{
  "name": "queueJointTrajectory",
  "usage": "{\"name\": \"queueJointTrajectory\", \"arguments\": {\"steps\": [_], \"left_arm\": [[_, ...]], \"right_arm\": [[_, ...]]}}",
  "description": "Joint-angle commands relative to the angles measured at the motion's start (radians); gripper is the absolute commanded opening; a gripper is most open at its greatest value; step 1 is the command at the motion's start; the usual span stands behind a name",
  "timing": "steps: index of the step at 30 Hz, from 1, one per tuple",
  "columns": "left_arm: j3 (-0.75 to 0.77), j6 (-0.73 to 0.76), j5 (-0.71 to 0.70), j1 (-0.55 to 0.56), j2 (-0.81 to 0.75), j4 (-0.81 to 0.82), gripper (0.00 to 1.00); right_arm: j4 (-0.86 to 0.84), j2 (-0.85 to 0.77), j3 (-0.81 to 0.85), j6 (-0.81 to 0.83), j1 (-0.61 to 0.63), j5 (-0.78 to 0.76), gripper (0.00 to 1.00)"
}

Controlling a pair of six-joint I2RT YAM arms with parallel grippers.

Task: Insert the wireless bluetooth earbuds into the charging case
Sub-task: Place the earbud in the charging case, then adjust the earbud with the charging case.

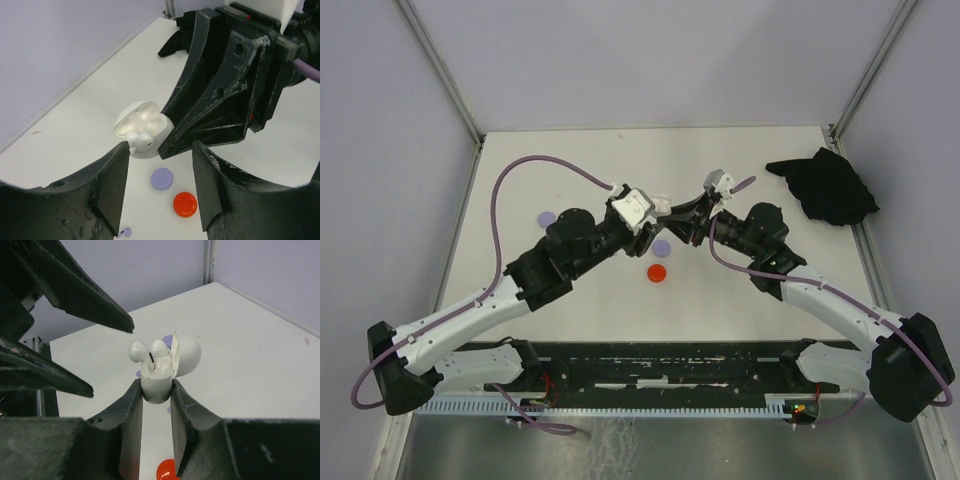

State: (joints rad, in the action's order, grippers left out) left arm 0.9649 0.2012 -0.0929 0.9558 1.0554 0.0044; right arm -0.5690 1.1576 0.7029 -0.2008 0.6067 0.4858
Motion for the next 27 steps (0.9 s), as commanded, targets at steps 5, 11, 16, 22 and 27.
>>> {"name": "queueJointTrajectory", "arguments": {"steps": [5, 11, 16, 22, 27], "left_arm": [[0.181, -0.139, -0.133, -0.016, 0.016, -0.13, 0.6], [0.233, -0.188, -0.12, -0.084, 0.055, -0.199, 0.6], [0.264, -0.225, -0.092, -0.136, 0.097, -0.243, 0.6], [0.282, -0.234, -0.025, -0.168, 0.121, -0.264, 0.6], [0.278, -0.22, 0.06, -0.168, 0.112, -0.257, 0.59]], "right_arm": [[-0.064, -0.031, -0.006, 0.008, 0.001, -0.039, 0.02], [-0.065, -0.034, -0.007, 0.011, 0.002, -0.038, 0.02], [-0.072, -0.033, -0.006, 0.008, 0.001, -0.032, 0.02], [-0.071, -0.033, -0.004, 0.008, 0.001, -0.029, 0.02], [-0.072, -0.026, 0.0, 0.008, 0.002, -0.029, 0.02]]}}
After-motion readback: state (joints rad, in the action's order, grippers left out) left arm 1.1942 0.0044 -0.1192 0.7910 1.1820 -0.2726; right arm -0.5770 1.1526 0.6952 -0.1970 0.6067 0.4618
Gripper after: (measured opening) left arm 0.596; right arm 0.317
